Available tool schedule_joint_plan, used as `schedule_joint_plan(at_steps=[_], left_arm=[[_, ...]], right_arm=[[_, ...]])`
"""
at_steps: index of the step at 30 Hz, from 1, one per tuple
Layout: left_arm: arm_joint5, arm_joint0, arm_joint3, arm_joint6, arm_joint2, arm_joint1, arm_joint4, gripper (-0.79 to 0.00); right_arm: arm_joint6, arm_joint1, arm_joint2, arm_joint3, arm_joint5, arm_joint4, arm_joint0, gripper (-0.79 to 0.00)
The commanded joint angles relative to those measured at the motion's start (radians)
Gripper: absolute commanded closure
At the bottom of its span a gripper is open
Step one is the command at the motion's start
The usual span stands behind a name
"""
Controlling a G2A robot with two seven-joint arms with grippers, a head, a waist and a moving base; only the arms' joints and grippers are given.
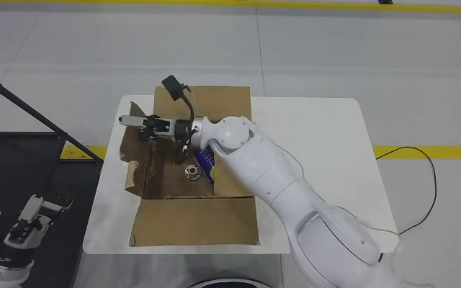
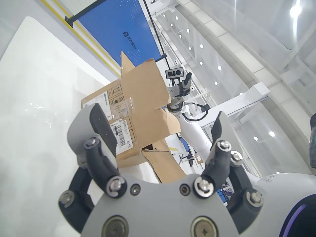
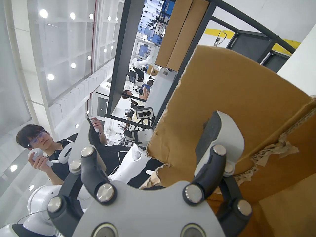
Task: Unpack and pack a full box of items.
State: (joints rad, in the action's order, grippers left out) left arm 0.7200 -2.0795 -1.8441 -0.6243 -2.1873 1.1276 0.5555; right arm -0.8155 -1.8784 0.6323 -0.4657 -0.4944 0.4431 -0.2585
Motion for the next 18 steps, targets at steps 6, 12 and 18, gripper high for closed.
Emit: schedule_joint_plan(at_steps=[6,12,18], left_arm=[[0.007,-0.009,0.005,0.004,-0.025,0.008,0.029,-0.785],[0.009,-0.014,0.010,0.005,-0.041,0.014,0.043,-0.785],[0.002,-0.019,0.025,0.056,-0.056,0.026,0.073,-0.785]], right_arm=[[-0.011,-0.051,-0.021,0.070,-0.026,-0.003,0.001,-0.785],[0.006,-0.081,-0.026,0.106,-0.077,-0.018,0.006,-0.785],[0.020,-0.108,-0.032,0.138,-0.093,-0.042,0.004,-0.785]])
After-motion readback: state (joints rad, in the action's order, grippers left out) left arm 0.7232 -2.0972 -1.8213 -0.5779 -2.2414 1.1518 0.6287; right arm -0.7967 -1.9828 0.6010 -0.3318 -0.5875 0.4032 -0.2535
